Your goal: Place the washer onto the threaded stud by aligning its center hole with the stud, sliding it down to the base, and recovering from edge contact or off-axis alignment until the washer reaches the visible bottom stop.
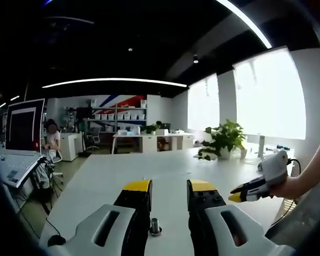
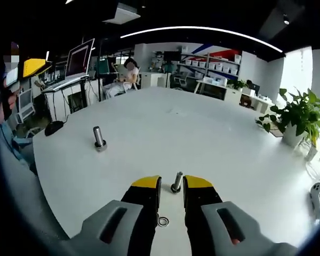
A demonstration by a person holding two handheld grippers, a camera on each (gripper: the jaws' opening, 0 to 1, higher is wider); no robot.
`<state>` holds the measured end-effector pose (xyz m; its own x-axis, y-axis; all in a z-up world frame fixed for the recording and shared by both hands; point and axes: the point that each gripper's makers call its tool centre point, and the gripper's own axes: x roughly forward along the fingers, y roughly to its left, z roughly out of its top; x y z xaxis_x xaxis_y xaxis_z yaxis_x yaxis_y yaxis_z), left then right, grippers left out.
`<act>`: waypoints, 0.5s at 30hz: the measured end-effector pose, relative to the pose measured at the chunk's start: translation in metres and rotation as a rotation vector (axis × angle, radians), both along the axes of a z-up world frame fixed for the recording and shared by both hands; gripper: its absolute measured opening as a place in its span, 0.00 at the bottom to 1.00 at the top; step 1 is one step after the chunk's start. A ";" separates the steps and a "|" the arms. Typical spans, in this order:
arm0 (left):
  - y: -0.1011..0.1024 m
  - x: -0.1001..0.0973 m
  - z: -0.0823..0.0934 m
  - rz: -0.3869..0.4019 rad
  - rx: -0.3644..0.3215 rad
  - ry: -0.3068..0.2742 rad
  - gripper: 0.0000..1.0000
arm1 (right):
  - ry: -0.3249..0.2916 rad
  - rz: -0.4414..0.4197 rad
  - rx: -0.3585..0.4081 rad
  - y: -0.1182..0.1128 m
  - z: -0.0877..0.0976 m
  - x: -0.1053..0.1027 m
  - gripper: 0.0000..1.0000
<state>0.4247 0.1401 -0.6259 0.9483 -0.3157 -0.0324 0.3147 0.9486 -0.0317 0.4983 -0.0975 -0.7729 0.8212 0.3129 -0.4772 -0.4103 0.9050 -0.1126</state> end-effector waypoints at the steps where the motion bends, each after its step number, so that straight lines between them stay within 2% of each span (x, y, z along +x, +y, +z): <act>1: -0.001 0.000 0.001 -0.002 0.000 -0.004 0.24 | -0.002 0.001 0.001 0.000 0.002 -0.002 0.19; 15: -0.006 -0.001 0.000 -0.024 0.007 -0.006 0.24 | -0.007 -0.010 0.003 -0.007 0.016 -0.019 0.19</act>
<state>0.4234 0.1345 -0.6257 0.9407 -0.3379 -0.0287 0.3373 0.9411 -0.0226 0.4794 -0.1041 -0.7573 0.8277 0.3058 -0.4705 -0.4003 0.9094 -0.1131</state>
